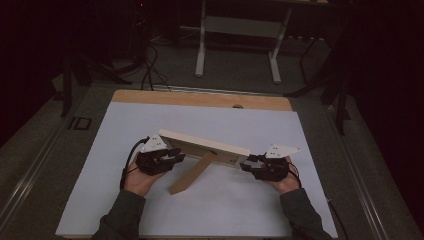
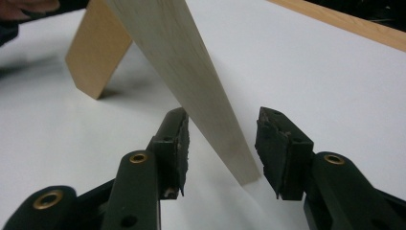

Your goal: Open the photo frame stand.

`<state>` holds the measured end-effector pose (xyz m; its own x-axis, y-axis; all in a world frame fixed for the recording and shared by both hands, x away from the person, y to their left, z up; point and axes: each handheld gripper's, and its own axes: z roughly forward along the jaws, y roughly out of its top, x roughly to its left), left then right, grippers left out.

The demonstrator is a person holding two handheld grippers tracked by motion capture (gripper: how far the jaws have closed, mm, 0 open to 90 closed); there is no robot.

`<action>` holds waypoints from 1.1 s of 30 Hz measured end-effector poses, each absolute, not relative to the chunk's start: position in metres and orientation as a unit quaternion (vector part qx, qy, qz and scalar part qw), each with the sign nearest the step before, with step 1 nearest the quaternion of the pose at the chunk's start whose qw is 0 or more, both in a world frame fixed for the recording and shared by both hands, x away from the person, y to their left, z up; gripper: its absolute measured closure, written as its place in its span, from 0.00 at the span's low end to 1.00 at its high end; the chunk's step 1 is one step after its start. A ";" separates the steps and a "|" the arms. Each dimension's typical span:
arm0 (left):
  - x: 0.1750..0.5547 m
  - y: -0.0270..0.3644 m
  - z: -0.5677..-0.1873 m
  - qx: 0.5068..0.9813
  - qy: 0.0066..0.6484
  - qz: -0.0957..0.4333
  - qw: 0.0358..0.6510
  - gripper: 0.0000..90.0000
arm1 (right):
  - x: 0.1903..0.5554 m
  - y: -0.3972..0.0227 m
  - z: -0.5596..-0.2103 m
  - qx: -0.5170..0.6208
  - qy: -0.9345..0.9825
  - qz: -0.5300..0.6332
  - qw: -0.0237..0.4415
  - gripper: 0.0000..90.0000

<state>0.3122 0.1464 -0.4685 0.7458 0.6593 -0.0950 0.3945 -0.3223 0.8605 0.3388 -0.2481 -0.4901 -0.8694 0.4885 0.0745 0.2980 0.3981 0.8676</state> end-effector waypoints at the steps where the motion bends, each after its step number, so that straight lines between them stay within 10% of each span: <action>1: 0.312 0.148 -0.469 0.800 0.333 0.140 0.479 0.78 | 0.338 -0.249 -0.490 0.238 0.831 0.493 0.097 0.61; 33: 0.308 0.183 -0.471 0.761 0.397 0.177 0.482 0.77 | 0.326 -0.272 -0.484 0.320 0.820 0.446 0.163 0.63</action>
